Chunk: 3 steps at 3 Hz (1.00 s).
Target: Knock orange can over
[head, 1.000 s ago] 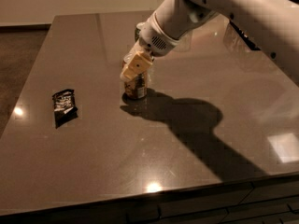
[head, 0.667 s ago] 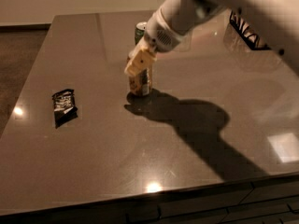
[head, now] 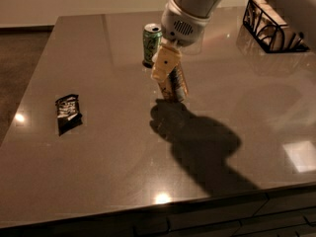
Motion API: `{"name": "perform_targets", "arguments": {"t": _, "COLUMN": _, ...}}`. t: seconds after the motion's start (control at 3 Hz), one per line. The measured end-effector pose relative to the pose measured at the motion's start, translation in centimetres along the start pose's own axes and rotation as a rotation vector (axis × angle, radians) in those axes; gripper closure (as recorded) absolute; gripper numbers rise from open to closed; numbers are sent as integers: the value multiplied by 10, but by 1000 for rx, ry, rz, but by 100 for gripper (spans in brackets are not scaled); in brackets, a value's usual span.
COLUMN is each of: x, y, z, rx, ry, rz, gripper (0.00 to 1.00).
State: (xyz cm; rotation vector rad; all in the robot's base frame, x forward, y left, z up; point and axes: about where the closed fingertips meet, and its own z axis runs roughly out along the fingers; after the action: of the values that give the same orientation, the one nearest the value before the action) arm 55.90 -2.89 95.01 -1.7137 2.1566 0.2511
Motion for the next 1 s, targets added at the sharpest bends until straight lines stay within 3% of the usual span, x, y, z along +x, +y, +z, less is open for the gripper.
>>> {"name": "perform_targets", "arguments": {"t": 0.33, "x": 18, "y": 11, "z": -10, "rx": 14, "ry": 182, "rz": -76, "gripper": 100}}
{"name": "perform_targets", "arguments": {"t": 0.67, "x": 31, "y": 16, "z": -7, "rx": 9, "ry": 286, "rz": -136, "gripper": 83}}
{"name": "perform_targets", "arguments": {"t": 1.0, "x": 36, "y": 21, "z": 8, "rx": -41, "ry": 316, "rz": -186, "gripper": 59}}
